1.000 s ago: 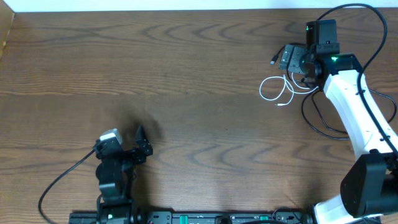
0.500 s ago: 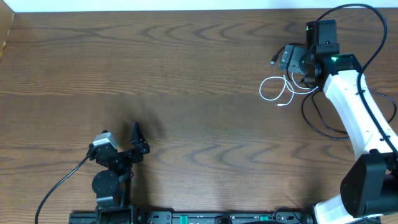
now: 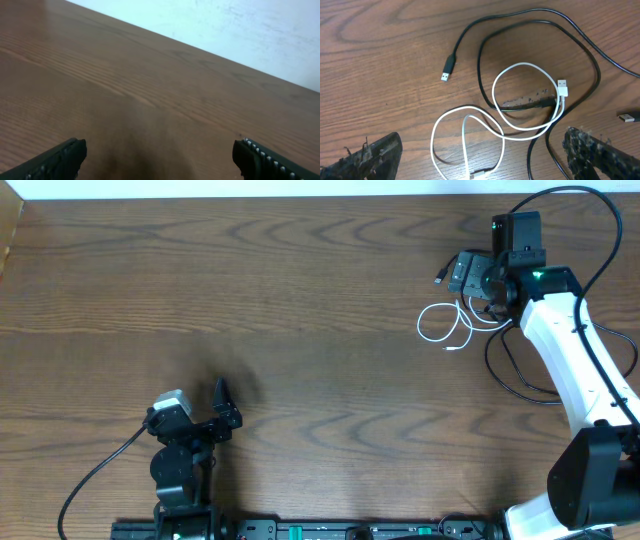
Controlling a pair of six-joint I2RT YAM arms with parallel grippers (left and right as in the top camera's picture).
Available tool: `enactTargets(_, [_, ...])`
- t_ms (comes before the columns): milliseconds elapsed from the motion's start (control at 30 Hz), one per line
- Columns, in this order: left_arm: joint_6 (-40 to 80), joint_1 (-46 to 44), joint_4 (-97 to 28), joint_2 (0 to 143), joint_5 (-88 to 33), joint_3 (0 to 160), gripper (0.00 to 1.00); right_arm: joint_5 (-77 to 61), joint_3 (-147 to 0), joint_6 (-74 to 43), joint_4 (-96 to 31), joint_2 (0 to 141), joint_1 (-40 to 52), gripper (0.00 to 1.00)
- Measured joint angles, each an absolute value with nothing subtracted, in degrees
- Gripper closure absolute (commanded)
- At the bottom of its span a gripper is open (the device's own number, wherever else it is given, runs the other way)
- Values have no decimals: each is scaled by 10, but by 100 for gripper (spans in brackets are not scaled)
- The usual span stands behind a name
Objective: Untangle cables
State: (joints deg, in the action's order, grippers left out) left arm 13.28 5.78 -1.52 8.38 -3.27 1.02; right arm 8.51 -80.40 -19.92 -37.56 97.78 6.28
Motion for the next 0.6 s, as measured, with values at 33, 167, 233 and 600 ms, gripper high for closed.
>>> enactTargets(33, [133,58,-15,86,-32,10,2,85,-804,-199,-376,978,63,1])
enactTargets(167, [133,58,-15,93,-32,10,2,85,-804,-199,-376,978,60,1])
enactTargets(233, [133,58,-15,96,-32,10,2,85,-804,-199,-376,978,60,1])
enactTargets(600, [133,58,-15,106,-33,10,2,91,-776,-199,-426,854,63,1])
